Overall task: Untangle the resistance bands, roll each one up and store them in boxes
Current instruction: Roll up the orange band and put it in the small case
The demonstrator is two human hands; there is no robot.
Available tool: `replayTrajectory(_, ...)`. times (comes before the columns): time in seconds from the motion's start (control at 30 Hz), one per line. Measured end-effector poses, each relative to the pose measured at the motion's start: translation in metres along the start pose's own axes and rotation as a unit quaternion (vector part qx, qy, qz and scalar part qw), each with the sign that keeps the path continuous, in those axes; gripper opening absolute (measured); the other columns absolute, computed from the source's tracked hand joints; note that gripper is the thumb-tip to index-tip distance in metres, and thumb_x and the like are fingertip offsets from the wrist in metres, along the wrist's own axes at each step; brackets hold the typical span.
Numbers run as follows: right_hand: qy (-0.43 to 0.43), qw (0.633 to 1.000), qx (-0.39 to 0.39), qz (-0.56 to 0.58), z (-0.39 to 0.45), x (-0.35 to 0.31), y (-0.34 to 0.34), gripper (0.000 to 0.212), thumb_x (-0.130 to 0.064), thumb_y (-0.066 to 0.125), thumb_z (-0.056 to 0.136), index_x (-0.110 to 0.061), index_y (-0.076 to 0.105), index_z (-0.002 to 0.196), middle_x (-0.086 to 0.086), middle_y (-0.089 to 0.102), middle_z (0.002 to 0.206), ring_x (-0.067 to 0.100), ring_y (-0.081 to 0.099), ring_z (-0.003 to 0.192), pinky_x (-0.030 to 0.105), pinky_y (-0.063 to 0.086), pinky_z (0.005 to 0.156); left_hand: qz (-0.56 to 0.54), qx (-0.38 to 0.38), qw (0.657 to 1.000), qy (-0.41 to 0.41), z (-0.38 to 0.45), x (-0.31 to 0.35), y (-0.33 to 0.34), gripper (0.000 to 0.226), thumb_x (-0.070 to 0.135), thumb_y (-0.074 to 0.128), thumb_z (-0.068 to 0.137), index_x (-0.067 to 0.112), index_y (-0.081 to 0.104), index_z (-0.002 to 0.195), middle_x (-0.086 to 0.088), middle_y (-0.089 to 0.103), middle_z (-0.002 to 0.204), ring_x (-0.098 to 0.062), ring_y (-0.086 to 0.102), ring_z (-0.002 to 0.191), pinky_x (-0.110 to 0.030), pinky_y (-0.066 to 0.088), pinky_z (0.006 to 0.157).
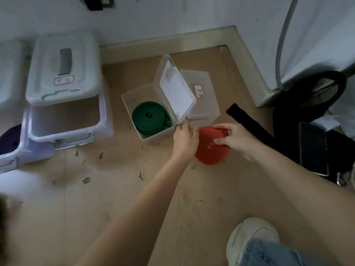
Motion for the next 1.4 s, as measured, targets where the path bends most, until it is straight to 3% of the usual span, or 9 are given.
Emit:
replayTrajectory(0.17,-0.024,0.999,-0.029,0.011,0.005,0.001,0.001,0.054,0.003,0.072,0.076,-0.021,0.060,0.122,-0.020,0.056,0.087,-0.006,0.051,0.078,-0.002,0.039,0.062,-0.101,0.031,0.992,-0.061,0.016,0.004,0.013,0.042,0.032,0.039,0.097,0.023,0.042,0.138,-0.014,0.041,0.138,-0.030,0.036,0.129,-0.049,0.029,0.109)
replayTrajectory(0.3,-0.051,0.996,-0.072,0.007,0.006,-0.010,0.004,0.079,0.006,0.070,0.076,-0.027,0.039,0.141,-0.004,0.058,0.109,0.013,0.052,0.109,0.024,0.039,0.095,-0.086,0.020,0.996,0.018,0.013,0.023,0.010,0.042,0.038,0.040,0.096,0.032,0.041,0.138,-0.008,0.038,0.133,-0.027,0.036,0.130,-0.048,0.026,0.110)
replayTrajectory(0.47,-0.069,0.995,-0.067,0.013,0.012,-0.017,-0.003,0.103,0.002,0.071,0.077,-0.039,0.008,0.148,0.000,0.056,0.123,0.011,0.050,0.114,0.012,0.039,0.082,0.016,-0.034,0.992,0.118,0.013,0.027,0.000,0.047,0.041,0.029,0.100,0.030,0.029,0.145,-0.003,0.035,0.149,-0.020,0.025,0.140,-0.044,0.020,0.115)
replayTrajectory(0.57,-0.060,0.994,-0.032,0.090,0.016,-0.015,-0.014,0.108,-0.002,0.071,0.078,-0.043,-0.001,0.147,-0.005,0.055,0.114,0.009,0.049,0.108,0.025,0.042,0.086,0.079,-0.033,0.985,0.148,0.010,0.022,0.002,0.051,0.039,0.027,0.101,0.028,0.015,0.149,0.000,0.024,0.154,-0.017,0.021,0.142,-0.038,0.019,0.115)
replayTrajectory(0.7,-0.053,0.972,-0.012,0.230,0.021,-0.018,-0.029,0.107,0.004,0.067,0.080,-0.046,-0.001,0.146,0.000,0.051,0.120,0.011,0.052,0.108,0.034,0.047,0.085,0.079,0.039,0.982,0.167,-0.005,0.016,0.001,0.062,0.037,0.029,0.100,0.022,-0.007,0.149,-0.001,0.003,0.158,-0.014,0.013,0.143,-0.024,0.017,0.109)
replayTrajectory(0.87,-0.069,0.969,0.006,0.235,0.026,-0.031,-0.037,0.107,0.004,0.067,0.079,-0.041,-0.001,0.147,-0.001,0.050,0.119,0.012,0.052,0.109,0.040,0.046,0.094,-0.026,0.119,0.991,0.059,-0.011,0.003,-0.002,0.064,0.027,0.032,0.100,0.016,-0.008,0.149,-0.005,-0.007,0.158,-0.014,0.011,0.139,0.000,0.008,0.087)
replayTrajectory(1.0,-0.072,0.985,0.038,0.149,0.029,-0.031,-0.046,0.107,0.001,0.071,0.078,-0.041,0.002,0.148,-0.002,0.050,0.113,0.009,0.051,0.100,0.042,0.045,0.097,0.087,0.079,0.980,0.160,0.012,0.028,0.005,0.057,0.018,0.033,0.100,0.008,0.006,0.149,-0.009,0.011,0.157,-0.019,0.010,0.144,-0.020,0.011,0.110)
replayTrajectory(1.23,-0.074,0.992,0.090,0.039,0.037,-0.035,-0.064,0.103,-0.002,0.073,0.077,-0.038,0.009,0.148,0.002,0.052,0.117,0.016,0.051,0.108,0.036,0.045,0.095,0.262,-0.012,0.933,0.247,0.057,0.040,0.026,0.048,0.008,0.035,0.096,0.006,0.029,0.144,-0.011,0.030,0.151,-0.026,0.019,0.142,-0.024,0.006,0.111)
replayTrajectory(1.4,-0.015,0.928,0.209,0.307,0.048,-0.031,-0.098,0.065,0.010,0.063,0.080,-0.020,0.040,0.133,0.007,0.051,0.117,0.018,0.057,0.094,0.032,0.053,0.075,0.389,-0.010,0.869,0.305,0.049,0.034,0.014,0.039,0.007,0.041,0.092,0.008,0.045,0.131,-0.010,0.044,0.134,-0.026,0.035,0.129,-0.025,0.015,0.108)
Point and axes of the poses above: each hand's wrist, its own z-axis towards the middle knuckle, its own y-axis out of the palm, x = y × z, the point moved 6 cm from there along z, towards the middle knuckle
